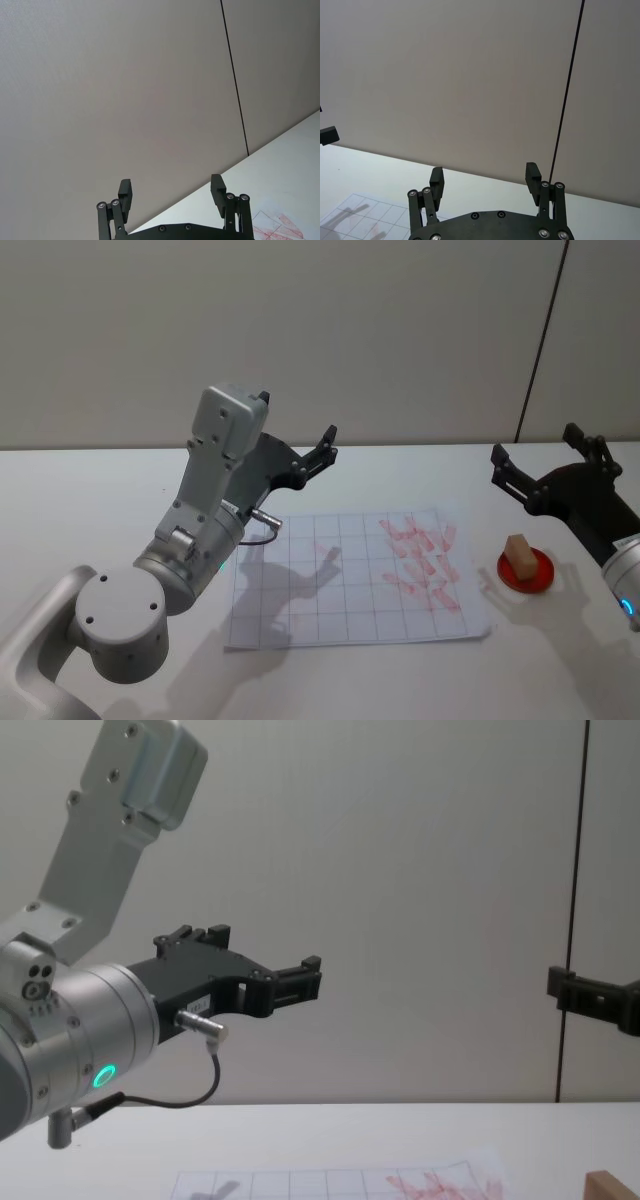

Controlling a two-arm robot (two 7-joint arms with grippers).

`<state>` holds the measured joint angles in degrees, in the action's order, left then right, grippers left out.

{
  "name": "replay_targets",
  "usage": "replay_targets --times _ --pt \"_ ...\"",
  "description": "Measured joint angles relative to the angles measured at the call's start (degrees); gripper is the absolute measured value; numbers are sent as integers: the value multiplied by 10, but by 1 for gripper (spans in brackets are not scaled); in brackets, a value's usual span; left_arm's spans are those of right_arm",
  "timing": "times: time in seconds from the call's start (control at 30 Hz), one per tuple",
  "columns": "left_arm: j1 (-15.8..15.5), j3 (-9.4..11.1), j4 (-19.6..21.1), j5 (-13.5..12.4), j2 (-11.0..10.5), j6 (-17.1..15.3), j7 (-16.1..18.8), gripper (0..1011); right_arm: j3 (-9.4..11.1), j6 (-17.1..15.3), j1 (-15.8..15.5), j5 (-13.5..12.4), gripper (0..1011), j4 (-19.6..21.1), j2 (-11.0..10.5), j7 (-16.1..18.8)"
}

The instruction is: Use the one hand to pick up the stamp and affix it onto the A4 paper.

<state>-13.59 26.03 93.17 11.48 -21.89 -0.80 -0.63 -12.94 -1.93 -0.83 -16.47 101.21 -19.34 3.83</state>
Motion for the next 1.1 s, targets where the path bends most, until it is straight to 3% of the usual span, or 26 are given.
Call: replay_targets --times 1.1 --pt "0 0 0 0 0 0 0 1001 0 0 0 0 1001 0 0 0"
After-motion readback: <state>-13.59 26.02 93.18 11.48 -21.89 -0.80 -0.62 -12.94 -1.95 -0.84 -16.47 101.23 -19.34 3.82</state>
